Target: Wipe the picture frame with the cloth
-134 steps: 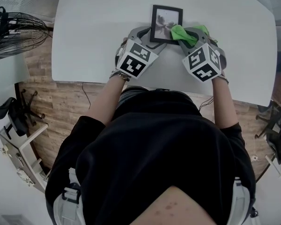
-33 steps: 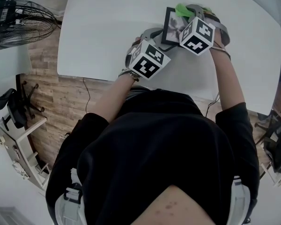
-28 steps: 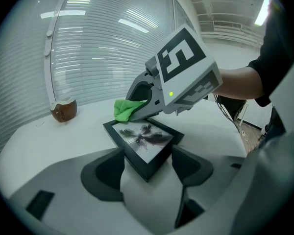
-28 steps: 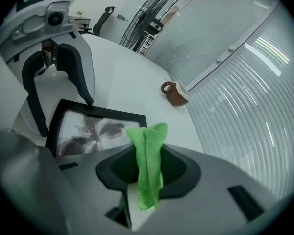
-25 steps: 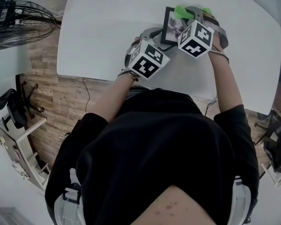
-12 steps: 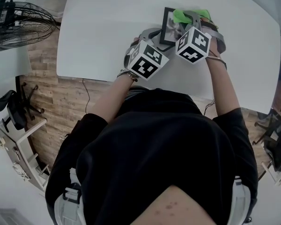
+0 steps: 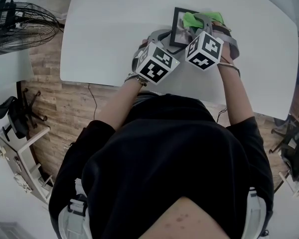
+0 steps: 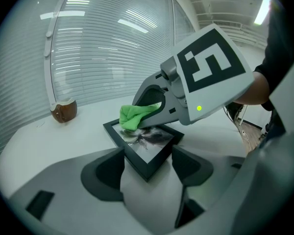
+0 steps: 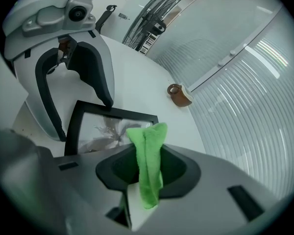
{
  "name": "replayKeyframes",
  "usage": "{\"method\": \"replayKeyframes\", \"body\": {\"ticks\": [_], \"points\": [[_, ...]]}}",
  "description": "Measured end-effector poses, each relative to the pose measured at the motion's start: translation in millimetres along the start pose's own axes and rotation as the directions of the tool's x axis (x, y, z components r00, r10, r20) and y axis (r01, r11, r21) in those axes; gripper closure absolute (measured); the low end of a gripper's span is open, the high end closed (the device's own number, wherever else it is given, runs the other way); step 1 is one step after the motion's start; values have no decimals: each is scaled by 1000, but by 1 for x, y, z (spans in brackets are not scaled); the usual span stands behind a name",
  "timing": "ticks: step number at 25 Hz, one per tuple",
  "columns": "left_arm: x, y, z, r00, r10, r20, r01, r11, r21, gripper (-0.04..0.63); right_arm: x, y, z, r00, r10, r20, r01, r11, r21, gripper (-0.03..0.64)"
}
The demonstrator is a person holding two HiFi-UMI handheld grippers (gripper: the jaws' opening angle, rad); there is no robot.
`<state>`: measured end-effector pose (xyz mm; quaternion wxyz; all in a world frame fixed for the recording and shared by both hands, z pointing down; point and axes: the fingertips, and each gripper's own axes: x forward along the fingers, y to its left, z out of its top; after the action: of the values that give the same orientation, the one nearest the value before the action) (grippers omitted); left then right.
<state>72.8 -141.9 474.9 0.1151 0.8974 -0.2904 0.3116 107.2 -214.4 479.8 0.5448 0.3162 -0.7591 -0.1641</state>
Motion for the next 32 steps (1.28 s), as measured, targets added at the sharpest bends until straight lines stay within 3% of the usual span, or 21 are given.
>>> {"method": "replayKeyframes", "body": {"ticks": [32], "points": [[-1, 1, 0, 1000, 0, -1, 0, 1000, 0, 282, -23, 30, 4, 994, 110, 16, -111, 992, 63, 503]]}}
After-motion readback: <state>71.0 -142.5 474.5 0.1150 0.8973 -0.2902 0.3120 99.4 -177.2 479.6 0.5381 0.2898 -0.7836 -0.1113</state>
